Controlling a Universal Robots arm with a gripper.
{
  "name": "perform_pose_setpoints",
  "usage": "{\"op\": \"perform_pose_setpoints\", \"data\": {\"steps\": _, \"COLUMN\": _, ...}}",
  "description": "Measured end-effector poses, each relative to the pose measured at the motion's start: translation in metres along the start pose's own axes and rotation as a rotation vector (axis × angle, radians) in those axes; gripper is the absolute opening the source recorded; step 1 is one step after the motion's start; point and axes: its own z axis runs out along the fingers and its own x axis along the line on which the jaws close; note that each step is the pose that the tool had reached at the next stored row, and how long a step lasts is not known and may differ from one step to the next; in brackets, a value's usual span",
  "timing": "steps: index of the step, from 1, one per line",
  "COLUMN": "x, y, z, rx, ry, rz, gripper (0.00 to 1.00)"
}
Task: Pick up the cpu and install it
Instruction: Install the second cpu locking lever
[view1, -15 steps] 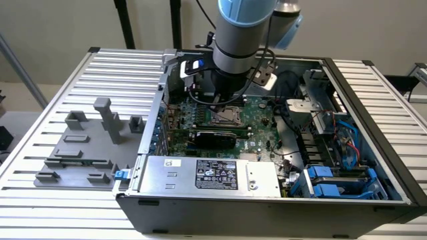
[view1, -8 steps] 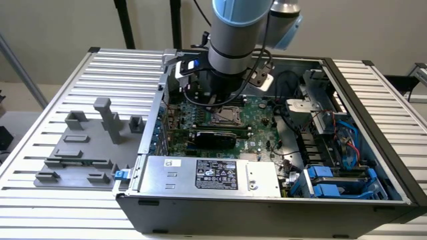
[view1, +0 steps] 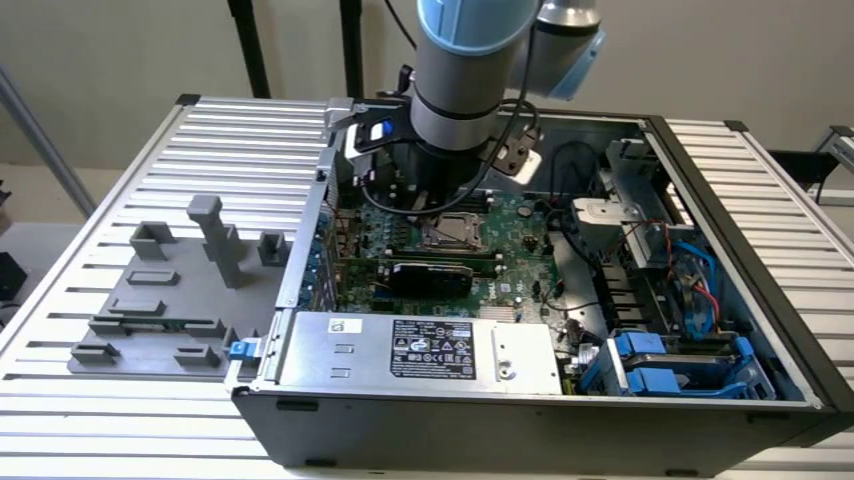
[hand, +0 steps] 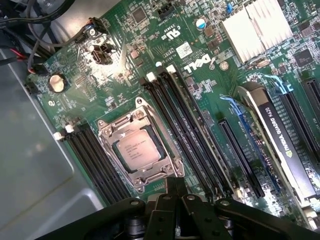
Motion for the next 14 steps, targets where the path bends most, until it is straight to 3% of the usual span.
{"op": "perform_pose_setpoints", "data": {"steps": 7, "x": -0.002, "y": -0.0005, "z": 0.0069, "rx": -0.0058, "ry": -0.0086, "rz": 0.006, "gripper": 0.11}}
{"op": "perform_pose_setpoints", "data": {"steps": 14, "x": -0.005, "y": -0.0017, "z": 0.0132, "rx": -0.0104, "ry": -0.0212, "rz": 0.010, "gripper": 0.11}}
